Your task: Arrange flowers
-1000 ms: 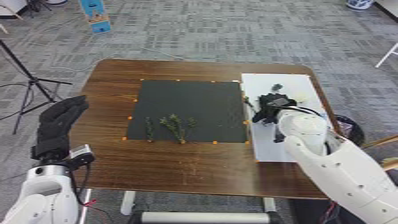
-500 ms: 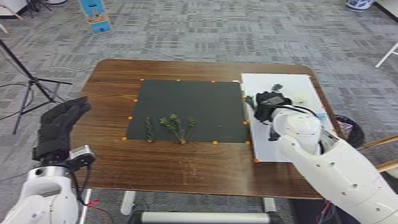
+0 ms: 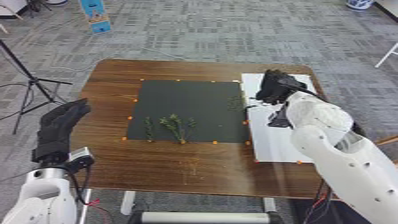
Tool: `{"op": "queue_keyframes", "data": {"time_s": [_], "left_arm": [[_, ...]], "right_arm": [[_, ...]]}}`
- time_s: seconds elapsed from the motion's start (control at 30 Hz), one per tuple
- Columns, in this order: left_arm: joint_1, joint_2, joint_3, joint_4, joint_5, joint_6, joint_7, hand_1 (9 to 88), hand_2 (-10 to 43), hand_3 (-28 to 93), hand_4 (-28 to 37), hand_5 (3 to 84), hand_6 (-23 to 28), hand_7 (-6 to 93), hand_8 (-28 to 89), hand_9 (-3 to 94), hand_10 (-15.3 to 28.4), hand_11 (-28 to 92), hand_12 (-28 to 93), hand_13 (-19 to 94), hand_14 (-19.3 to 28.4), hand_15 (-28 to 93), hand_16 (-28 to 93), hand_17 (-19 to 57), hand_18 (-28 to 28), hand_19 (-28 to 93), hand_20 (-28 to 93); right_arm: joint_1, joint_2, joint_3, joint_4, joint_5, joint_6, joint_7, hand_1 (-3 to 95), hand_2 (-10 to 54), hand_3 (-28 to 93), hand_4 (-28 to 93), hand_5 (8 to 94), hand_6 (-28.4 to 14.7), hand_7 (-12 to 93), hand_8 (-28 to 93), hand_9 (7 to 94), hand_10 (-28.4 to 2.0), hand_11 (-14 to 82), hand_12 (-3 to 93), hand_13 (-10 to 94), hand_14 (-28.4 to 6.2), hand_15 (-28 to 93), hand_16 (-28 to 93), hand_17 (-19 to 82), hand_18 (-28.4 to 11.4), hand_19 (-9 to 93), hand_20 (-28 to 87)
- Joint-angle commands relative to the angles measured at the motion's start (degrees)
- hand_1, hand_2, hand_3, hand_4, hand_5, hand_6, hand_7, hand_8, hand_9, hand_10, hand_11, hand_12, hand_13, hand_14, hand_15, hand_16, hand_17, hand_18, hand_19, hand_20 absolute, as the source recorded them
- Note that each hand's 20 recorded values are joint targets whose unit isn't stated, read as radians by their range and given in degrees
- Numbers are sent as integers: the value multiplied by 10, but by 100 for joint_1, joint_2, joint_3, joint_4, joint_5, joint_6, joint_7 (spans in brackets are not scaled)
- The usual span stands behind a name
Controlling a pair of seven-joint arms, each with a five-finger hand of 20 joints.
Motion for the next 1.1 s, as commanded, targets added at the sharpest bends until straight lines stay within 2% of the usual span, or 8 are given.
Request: {"op": "queue_keyframes", "data": {"time_s": [0.03,0.17,0.27,0.57,0.67,0.8,1.1], "left_arm": [[157,-21,-77,-124,-9,16,-79,349,131,710,-222,498,33,197,-96,498,125,234,120,412,134,130,-19,146,90,100,220],[234,-11,-107,-155,12,13,-89,338,126,714,-225,499,32,196,-96,502,125,234,120,419,139,132,-15,139,93,103,217],[201,-5,-73,-145,11,10,-112,335,125,716,-226,500,31,196,-95,504,125,232,121,421,140,133,-14,137,94,105,214],[119,37,-34,-120,43,-50,-166,333,123,719,-228,502,32,192,-94,507,126,232,122,424,141,136,-15,136,94,107,209],[155,51,-67,-132,33,-34,-168,333,123,720,-228,503,32,192,-94,507,126,231,122,424,141,136,-15,135,93,107,208],[156,43,-65,-136,58,-54,-206,331,122,720,-227,504,32,191,-93,507,125,231,122,423,141,136,-15,135,93,107,207],[136,16,-57,-129,37,-50,-184,322,109,722,-224,502,32,189,-92,506,125,229,122,422,141,135,-15,129,95,107,206]], "right_arm": [[-298,-346,-219,-448,-67,-26,97,462,-90,647,41,864,12,314,305,937,-77,543,221,924,-64,675,428,619,-224,932,718],[-580,-533,-307,-625,-66,10,63,462,-89,648,45,868,11,311,304,937,-78,546,218,925,-63,673,427,622,-225,932,718],[-694,-654,-423,-688,-22,50,30,462,-89,648,47,868,11,311,305,937,-78,549,215,927,-62,672,427,623,-226,932,720],[-595,-846,-841,-501,-133,-118,-65,460,-89,651,50,872,10,311,304,937,-77,553,211,931,-62,672,427,624,-225,932,720],[-585,-834,-908,-466,-69,-183,-31,461,-90,651,51,873,9,311,303,937,-78,554,209,931,-62,672,427,625,-223,932,720],[-576,-860,-949,-402,-64,-268,39,459,-90,652,53,873,9,311,304,937,-78,555,208,932,-62,671,427,627,-224,932,720],[-534,-921,-965,-249,19,-380,77,439,-80,653,34,871,11,306,282,937,-76,539,206,934,-54,652,425,624,-220,932,712]]}}
